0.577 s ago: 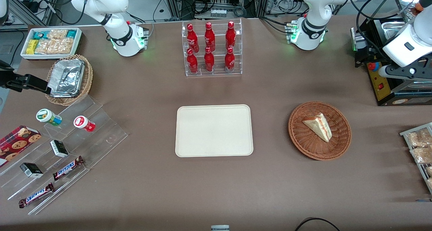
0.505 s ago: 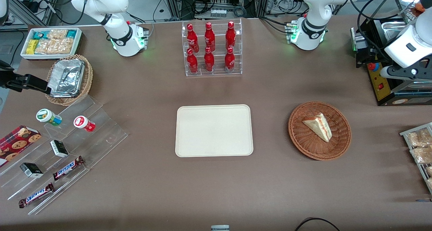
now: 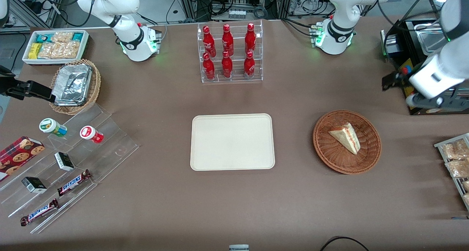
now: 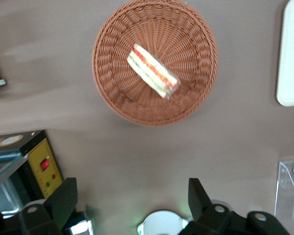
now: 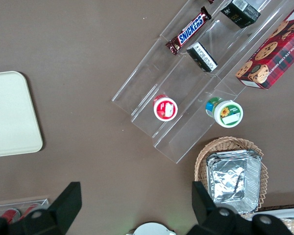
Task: Place sandwich from basket to tray
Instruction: 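Move the left gripper over the sandwich in the wicker basket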
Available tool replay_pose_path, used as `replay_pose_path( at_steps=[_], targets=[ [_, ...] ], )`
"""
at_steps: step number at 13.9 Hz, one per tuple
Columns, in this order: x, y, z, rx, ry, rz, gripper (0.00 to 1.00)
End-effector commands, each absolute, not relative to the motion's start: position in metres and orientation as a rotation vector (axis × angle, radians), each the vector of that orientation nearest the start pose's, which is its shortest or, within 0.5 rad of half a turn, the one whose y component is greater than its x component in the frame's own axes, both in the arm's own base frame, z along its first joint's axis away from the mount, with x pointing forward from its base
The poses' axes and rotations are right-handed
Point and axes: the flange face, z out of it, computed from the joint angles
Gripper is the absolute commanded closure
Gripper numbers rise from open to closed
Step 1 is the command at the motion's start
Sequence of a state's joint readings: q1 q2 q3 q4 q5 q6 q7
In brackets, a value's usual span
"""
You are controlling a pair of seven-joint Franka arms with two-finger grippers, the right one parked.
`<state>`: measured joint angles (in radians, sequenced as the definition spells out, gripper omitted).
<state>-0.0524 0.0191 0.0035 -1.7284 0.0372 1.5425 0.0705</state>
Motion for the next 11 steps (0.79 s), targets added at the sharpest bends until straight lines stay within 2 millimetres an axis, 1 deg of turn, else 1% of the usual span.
replay_pose_path(
  at_steps=[1,2,4,6,7,11],
  targets=[
    [0.558,-0.015,0.504,-3.077,0.052,0.323,0.0],
    [0.559,-0.014,0.49,-3.074,-0.025,0.309,0.0],
    [0.558,-0.012,0.452,-3.061,-0.263,0.224,0.0],
    [0.556,-0.028,0.421,-3.017,-0.545,0.172,0.0],
    [0.554,-0.03,0.403,-3.0,-0.672,0.126,0.0],
    [0.539,-0.047,0.343,-2.977,-0.955,-0.072,0.0]
  ],
)
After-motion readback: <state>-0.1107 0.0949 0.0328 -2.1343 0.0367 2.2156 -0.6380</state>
